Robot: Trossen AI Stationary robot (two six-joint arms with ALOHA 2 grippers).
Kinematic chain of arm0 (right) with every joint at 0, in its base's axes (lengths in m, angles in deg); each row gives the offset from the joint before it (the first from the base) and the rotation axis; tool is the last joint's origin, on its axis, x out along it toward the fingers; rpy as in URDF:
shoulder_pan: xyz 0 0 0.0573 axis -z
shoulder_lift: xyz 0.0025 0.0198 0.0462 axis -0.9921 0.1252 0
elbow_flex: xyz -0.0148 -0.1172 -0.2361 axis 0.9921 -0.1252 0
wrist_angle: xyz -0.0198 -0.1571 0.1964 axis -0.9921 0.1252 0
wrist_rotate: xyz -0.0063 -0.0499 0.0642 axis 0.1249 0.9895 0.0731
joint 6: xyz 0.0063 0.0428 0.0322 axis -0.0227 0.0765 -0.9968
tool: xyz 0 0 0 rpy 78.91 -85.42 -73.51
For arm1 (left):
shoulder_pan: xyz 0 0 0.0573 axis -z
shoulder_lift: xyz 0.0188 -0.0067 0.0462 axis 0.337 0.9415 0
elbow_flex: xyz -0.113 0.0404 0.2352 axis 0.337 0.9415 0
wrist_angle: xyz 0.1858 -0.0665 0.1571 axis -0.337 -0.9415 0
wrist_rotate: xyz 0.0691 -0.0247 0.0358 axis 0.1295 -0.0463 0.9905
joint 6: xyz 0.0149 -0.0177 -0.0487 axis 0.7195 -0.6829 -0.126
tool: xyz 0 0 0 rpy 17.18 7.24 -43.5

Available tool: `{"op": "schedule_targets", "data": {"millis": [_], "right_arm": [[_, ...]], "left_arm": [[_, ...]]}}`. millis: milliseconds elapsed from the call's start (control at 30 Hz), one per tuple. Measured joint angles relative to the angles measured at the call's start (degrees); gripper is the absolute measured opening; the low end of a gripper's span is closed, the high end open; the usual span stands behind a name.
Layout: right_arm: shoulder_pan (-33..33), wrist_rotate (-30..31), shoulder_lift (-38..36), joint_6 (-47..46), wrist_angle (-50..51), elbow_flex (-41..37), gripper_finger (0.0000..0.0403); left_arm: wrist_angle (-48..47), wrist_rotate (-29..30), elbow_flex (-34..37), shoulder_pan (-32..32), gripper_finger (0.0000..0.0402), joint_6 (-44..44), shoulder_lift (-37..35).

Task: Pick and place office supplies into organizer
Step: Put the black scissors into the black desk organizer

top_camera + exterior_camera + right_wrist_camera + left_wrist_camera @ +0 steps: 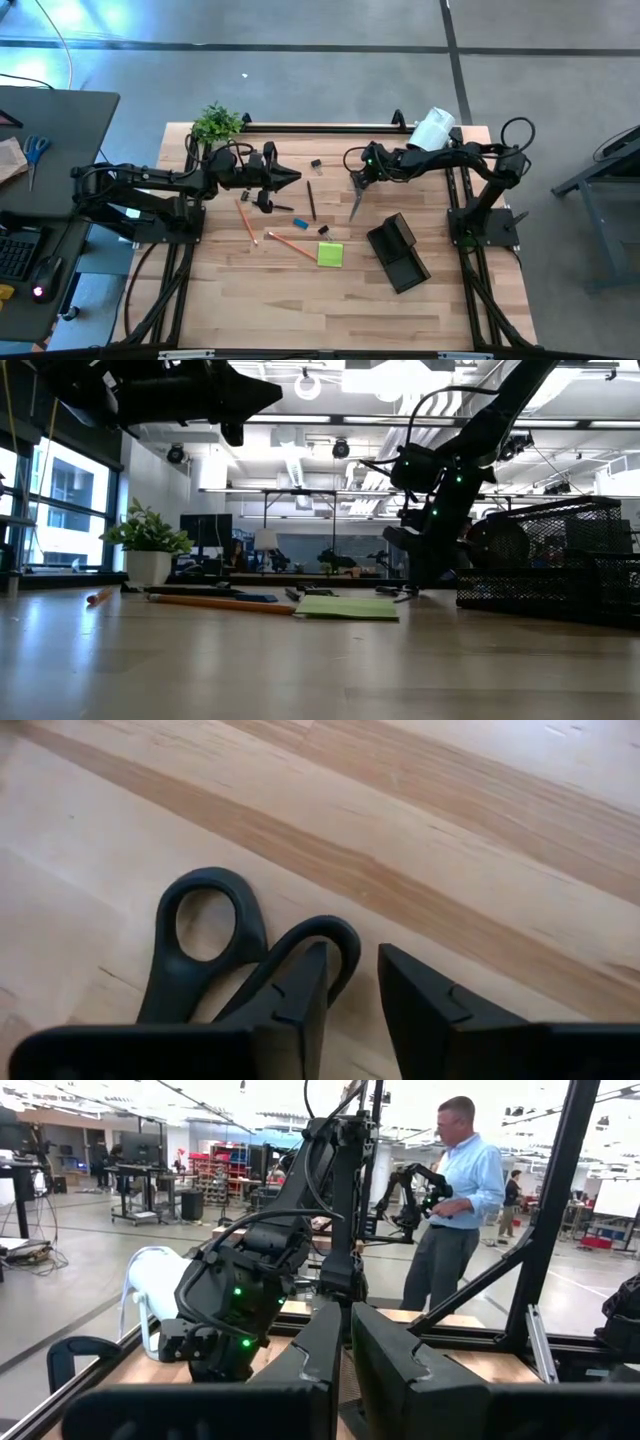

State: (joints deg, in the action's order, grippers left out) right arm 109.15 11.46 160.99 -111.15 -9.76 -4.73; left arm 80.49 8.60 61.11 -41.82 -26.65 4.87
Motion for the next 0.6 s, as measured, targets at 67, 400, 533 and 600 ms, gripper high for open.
{"op": "schedule_targets", "data": {"millis": [67,400,533,600], "right_arm": [[0.00,-0.04,0.00,-0.86,0.20,0.00,0.0081],[-1.31,-0.21,0.00,-2.33,1.68,0.00,0.0049],[-2.03,1.51,0.00,-1.79,1.98,0.00,0.0028],[-2.51,1.68,0.00,-0.18,1.94,0.00,0.0016]], "left_arm": [[0.00,-0.01,0.00,0.00,0.0019,0.00,0.00],[0.11,0.00,0.00,0.00,0.0019,0.32,0.00],[-0.08,-0.35,0.00,0.00,0.0019,0.31,0.00],[-0.09,-1.19,0.00,0.00,0.0019,0.28,0.00]]}}
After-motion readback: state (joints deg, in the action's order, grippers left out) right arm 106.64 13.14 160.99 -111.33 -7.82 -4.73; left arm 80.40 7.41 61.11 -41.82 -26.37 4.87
